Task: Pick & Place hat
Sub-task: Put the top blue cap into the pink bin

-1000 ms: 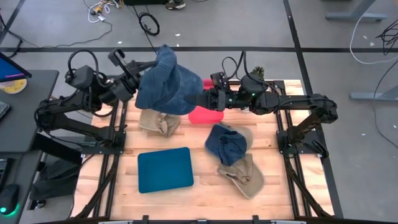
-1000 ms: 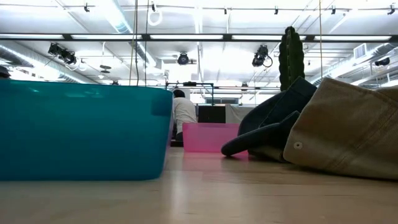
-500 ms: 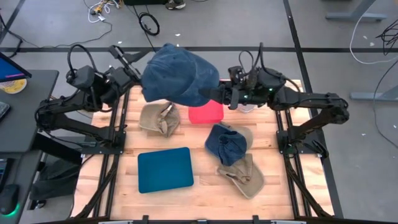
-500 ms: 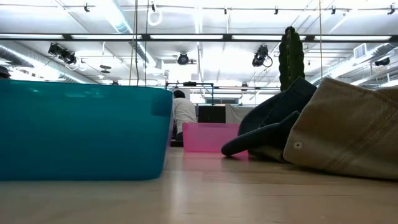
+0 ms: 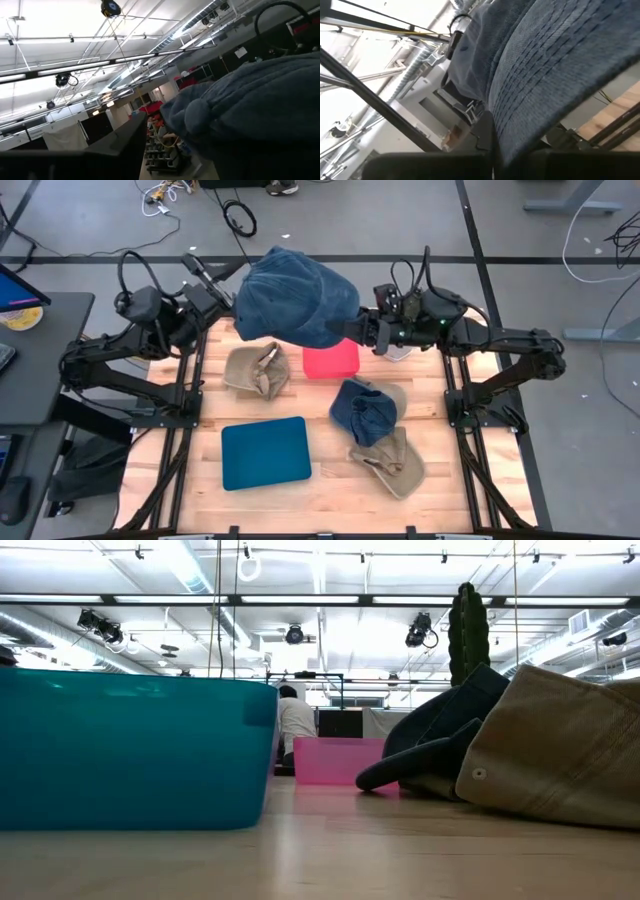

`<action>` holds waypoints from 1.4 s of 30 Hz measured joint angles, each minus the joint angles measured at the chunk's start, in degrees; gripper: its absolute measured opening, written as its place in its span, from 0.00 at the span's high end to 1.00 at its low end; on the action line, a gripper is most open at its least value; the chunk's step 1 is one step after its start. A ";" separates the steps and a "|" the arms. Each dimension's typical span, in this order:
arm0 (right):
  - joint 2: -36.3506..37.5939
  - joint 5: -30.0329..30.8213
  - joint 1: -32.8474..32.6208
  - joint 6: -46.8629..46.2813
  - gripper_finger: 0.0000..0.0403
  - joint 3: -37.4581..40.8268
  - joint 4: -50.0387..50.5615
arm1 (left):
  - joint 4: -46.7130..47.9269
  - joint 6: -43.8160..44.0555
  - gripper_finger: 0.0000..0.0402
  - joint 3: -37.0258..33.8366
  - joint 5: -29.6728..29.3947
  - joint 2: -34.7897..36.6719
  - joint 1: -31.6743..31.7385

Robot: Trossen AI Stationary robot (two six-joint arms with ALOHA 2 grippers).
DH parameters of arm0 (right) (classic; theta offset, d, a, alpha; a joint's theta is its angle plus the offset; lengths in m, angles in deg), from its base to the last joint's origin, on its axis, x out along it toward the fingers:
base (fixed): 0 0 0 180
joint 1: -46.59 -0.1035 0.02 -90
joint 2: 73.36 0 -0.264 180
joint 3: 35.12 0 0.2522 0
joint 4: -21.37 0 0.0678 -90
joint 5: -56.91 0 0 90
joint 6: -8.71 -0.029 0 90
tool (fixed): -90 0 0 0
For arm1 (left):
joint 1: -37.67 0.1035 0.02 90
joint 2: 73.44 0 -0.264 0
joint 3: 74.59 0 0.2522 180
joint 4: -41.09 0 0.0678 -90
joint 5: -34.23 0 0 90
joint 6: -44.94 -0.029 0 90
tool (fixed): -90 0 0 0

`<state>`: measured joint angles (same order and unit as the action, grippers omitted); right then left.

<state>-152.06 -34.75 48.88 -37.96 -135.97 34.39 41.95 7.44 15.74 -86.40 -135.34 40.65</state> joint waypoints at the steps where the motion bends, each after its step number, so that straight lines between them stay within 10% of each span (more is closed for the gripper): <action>1: -0.08 -0.24 0.02 -0.01 0.99 0.00 0.09 | -0.27 0.18 0.50 0.01 0.16 -0.19 0.00; 7: 0.03 -0.60 0.00 -0.34 0.99 0.00 1.04 | -2.51 2.06 0.41 0.09 -0.39 -1.64 0.00; 12: 1.79 -1.35 0.04 -1.45 0.99 0.00 1.85 | 0.67 -3.56 0.34 0.09 -12.24 -1.69 0.00; 29: 12.59 -2.55 -0.04 -4.94 0.99 0.00 5.20 | 8.42 -11.35 0.47 0.13 -24.90 -0.96 0.69; 42: 11.44 18.44 -7.36 -7.08 0.99 0.07 17.03 | 8.54 -9.32 0.47 0.13 -26.62 -0.99 1.52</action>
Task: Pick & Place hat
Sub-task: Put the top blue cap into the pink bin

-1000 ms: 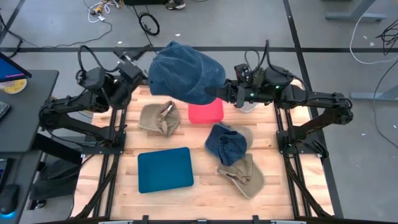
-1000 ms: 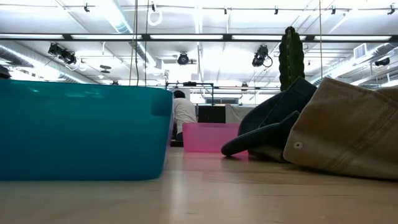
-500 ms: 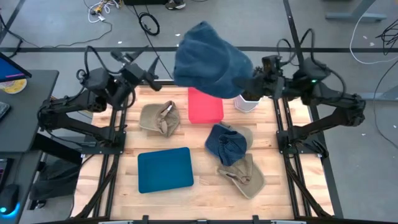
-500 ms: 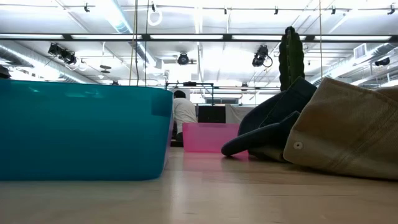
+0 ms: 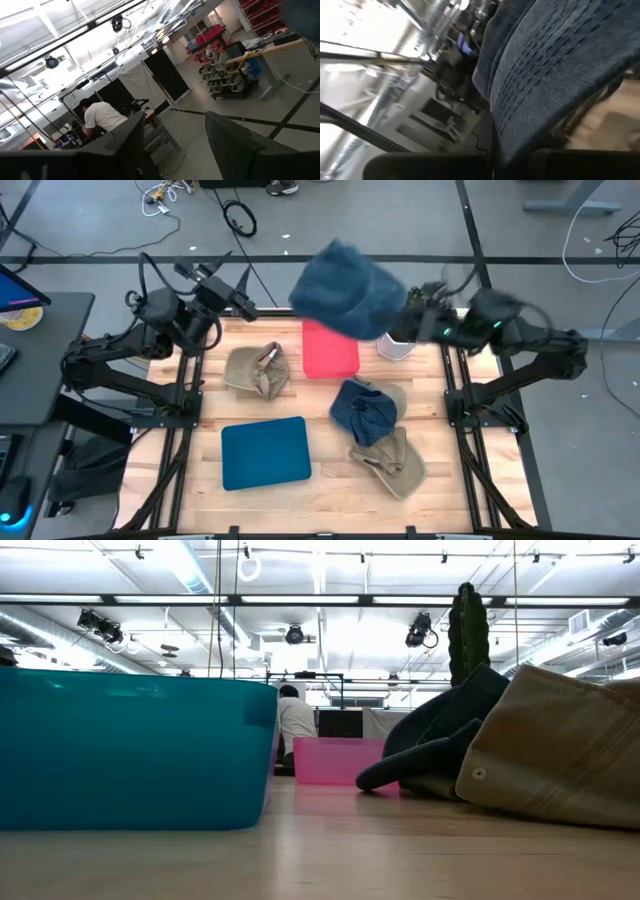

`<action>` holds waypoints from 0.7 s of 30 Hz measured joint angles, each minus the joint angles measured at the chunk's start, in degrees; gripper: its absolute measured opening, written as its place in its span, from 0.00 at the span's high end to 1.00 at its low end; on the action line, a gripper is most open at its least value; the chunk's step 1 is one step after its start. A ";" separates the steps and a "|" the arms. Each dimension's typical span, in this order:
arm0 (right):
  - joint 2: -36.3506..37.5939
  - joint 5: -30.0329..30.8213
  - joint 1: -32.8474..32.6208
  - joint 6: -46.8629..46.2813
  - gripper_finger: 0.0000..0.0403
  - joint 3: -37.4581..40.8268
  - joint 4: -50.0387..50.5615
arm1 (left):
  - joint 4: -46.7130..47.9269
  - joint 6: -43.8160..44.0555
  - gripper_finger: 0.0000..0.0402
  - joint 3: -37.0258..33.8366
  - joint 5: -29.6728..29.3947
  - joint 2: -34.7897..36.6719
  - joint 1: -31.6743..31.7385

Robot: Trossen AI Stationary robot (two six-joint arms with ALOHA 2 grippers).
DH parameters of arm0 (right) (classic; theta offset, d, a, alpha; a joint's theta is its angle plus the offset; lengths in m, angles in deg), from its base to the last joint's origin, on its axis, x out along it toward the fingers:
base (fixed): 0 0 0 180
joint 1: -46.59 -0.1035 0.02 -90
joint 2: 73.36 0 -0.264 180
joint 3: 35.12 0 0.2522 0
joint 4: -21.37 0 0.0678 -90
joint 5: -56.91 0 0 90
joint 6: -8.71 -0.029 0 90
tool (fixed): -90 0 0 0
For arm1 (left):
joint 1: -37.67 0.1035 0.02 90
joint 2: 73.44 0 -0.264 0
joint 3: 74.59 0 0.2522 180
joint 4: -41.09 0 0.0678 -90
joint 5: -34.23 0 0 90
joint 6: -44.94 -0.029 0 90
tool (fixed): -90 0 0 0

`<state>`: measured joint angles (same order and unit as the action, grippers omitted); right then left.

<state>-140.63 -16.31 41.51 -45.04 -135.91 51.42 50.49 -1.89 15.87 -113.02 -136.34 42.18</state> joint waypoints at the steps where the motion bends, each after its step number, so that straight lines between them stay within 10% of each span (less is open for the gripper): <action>1: -0.79 1.59 -0.97 0.10 0.99 0.00 0.11 | 0.00 0.09 0.47 0.00 -0.03 0.00 0.17; 16: -9.30 21.88 -4.68 -16.37 0.99 -0.04 10.17 | 7.83 9.85 0.47 -0.04 1.41 -0.09 -1.27; 21: -10.68 23.27 -4.57 -18.01 0.98 -0.07 9.16 | 13.09 13.21 0.47 -0.04 10.65 -0.09 -4.69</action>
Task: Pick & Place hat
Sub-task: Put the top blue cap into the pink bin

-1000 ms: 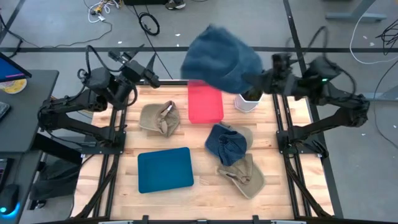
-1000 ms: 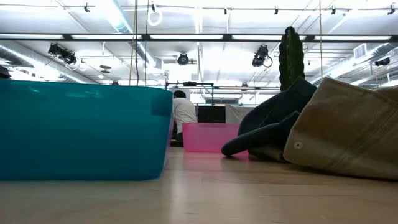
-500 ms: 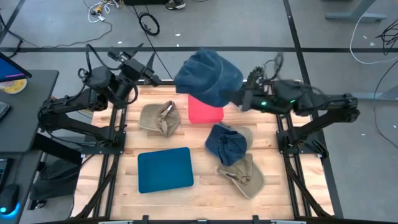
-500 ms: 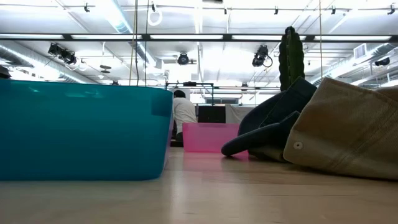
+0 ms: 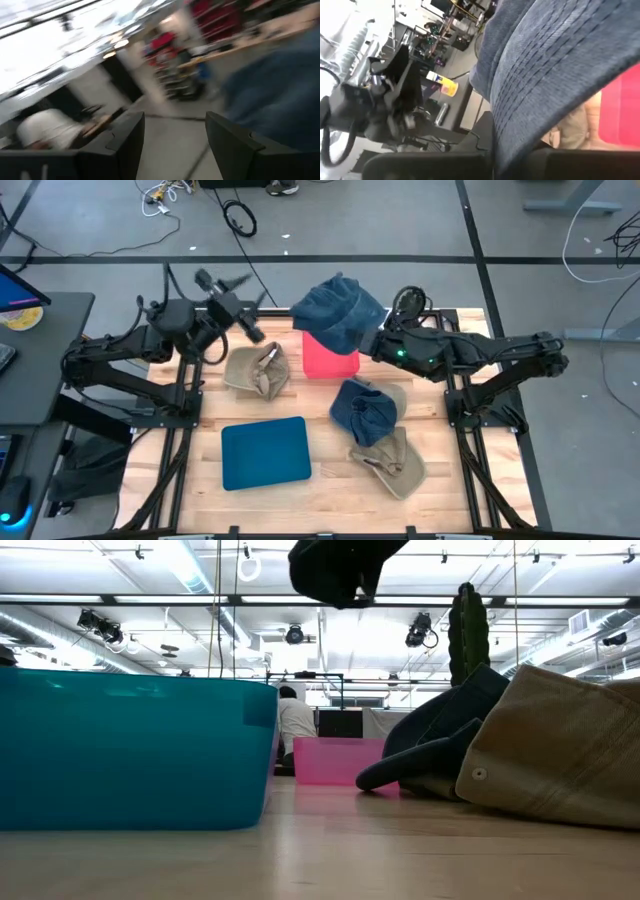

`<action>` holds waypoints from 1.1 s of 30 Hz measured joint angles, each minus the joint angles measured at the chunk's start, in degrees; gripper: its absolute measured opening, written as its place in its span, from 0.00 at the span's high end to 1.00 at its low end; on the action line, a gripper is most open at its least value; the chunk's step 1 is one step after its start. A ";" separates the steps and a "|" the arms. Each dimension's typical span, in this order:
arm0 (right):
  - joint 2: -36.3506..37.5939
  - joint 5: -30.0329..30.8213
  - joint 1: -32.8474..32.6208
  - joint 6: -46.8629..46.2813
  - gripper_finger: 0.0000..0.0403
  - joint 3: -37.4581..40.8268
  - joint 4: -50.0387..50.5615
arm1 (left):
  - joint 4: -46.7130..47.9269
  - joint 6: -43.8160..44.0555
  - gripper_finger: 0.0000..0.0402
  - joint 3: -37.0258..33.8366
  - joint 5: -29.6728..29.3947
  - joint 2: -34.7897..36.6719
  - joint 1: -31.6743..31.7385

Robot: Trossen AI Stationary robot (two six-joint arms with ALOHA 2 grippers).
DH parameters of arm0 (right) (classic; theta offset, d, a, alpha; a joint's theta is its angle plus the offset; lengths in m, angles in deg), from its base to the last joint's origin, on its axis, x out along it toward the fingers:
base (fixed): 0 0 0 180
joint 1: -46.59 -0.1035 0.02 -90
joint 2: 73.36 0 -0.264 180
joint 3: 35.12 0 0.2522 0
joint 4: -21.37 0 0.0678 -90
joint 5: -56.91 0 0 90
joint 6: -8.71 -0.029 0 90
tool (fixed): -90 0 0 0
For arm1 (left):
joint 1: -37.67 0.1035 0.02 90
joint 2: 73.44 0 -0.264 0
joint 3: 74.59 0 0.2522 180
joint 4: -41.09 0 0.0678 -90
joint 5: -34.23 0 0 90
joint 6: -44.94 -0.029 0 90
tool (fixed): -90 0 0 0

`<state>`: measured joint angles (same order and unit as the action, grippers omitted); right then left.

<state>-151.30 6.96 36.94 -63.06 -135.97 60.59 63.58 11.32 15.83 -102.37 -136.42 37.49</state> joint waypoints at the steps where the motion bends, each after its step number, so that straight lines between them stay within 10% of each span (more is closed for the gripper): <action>1: -0.27 0.00 0.22 0.01 0.98 0.00 -0.72 | 0.82 0.06 0.47 0.00 2.53 0.00 -0.71; 15: -0.80 -0.93 3.11 -1.29 0.98 0.00 -9.87 | -0.83 -2.37 0.47 0.00 21.33 -5.64 -7.98; 33: -2.46 -6.45 4.48 -3.85 0.98 0.00 -16.77 | -22.05 -35.22 0.47 -0.07 5.04 -19.95 -9.65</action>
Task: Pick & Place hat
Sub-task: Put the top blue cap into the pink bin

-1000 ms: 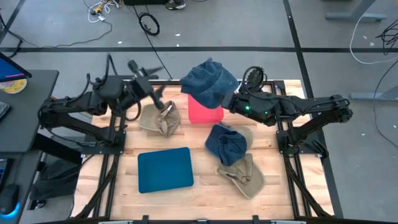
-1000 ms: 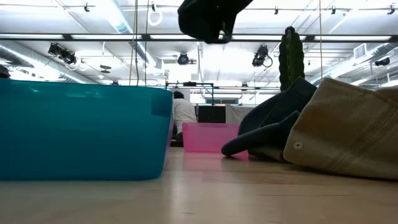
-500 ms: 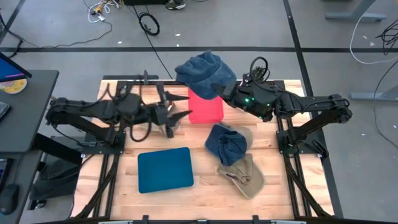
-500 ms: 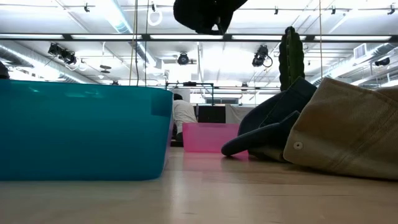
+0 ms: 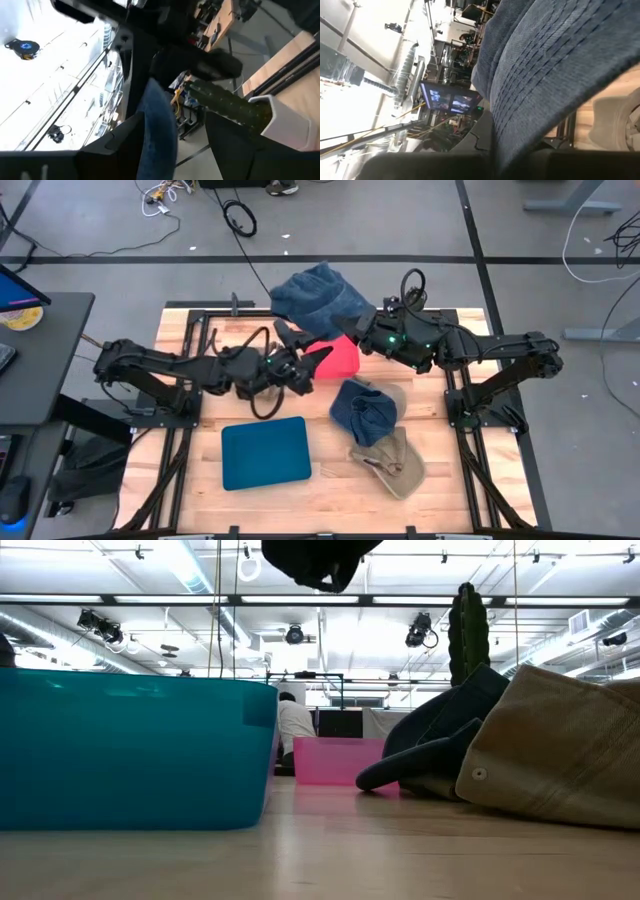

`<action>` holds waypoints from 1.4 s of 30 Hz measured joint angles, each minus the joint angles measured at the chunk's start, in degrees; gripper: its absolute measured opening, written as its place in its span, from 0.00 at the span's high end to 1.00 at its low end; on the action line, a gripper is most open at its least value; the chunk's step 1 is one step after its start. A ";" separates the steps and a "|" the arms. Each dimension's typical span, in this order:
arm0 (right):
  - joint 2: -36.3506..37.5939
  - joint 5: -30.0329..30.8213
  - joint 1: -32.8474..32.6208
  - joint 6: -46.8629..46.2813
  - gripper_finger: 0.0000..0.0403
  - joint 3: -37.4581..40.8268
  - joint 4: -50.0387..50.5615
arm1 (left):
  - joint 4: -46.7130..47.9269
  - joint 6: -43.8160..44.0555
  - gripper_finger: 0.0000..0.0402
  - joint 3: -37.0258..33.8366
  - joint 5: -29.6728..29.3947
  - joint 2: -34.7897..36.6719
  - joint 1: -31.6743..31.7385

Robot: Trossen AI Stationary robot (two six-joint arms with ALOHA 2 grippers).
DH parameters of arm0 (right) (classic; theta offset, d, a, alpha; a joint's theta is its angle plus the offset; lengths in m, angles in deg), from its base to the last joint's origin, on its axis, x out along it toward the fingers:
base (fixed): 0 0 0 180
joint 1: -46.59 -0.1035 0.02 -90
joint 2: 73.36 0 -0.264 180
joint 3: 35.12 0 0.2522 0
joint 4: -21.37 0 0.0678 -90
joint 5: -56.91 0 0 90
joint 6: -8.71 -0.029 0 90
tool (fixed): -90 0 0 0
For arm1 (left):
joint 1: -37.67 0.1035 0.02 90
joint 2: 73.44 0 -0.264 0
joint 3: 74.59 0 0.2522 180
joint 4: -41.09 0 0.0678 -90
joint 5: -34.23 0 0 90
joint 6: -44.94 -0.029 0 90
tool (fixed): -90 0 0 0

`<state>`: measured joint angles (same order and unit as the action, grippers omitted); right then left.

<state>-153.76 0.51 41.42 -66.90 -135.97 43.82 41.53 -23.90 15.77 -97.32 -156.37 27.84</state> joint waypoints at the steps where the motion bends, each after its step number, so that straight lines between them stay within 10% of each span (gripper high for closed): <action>1: 0.00 -0.13 -0.02 -0.01 0.98 0.00 0.00 | -0.15 0.01 0.47 0.00 -0.59 -0.01 0.20; 17: 0.04 -1.17 -0.02 -0.21 0.97 0.00 0.07 | -4.84 0.02 0.49 0.00 -4.57 -0.01 1.93; 30: 0.02 -1.33 0.07 1.03 0.85 0.00 0.33 | -5.19 -0.61 0.97 0.02 -5.14 0.10 1.93; 42: 5.35 -10.15 -0.10 12.45 0.47 0.00 -0.34 | -5.11 9.34 0.97 0.09 -6.87 0.93 3.19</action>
<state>-148.41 -9.65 41.32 -54.45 -135.97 43.48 36.42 -14.56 15.85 -104.20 -155.44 31.02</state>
